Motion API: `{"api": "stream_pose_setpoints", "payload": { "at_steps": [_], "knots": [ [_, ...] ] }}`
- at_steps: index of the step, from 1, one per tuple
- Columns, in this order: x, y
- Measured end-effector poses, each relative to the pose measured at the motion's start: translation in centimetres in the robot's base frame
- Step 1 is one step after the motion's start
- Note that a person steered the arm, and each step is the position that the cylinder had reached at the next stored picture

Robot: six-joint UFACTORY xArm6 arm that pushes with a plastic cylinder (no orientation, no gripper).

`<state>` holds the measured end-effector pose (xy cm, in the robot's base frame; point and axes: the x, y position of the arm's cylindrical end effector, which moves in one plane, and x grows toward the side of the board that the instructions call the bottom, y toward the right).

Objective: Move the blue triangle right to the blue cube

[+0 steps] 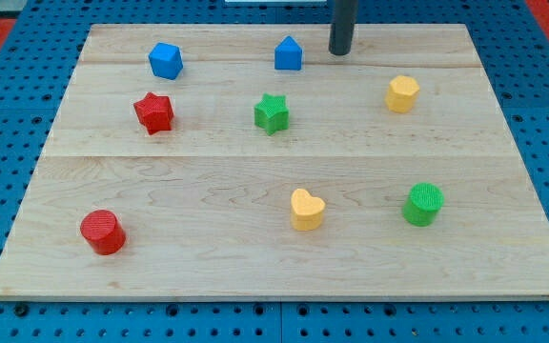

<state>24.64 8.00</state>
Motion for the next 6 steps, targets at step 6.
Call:
{"api": "stream_pose_setpoints", "payload": {
  "at_steps": [6],
  "knots": [
    [0.4, -15.8]
  ]
}}
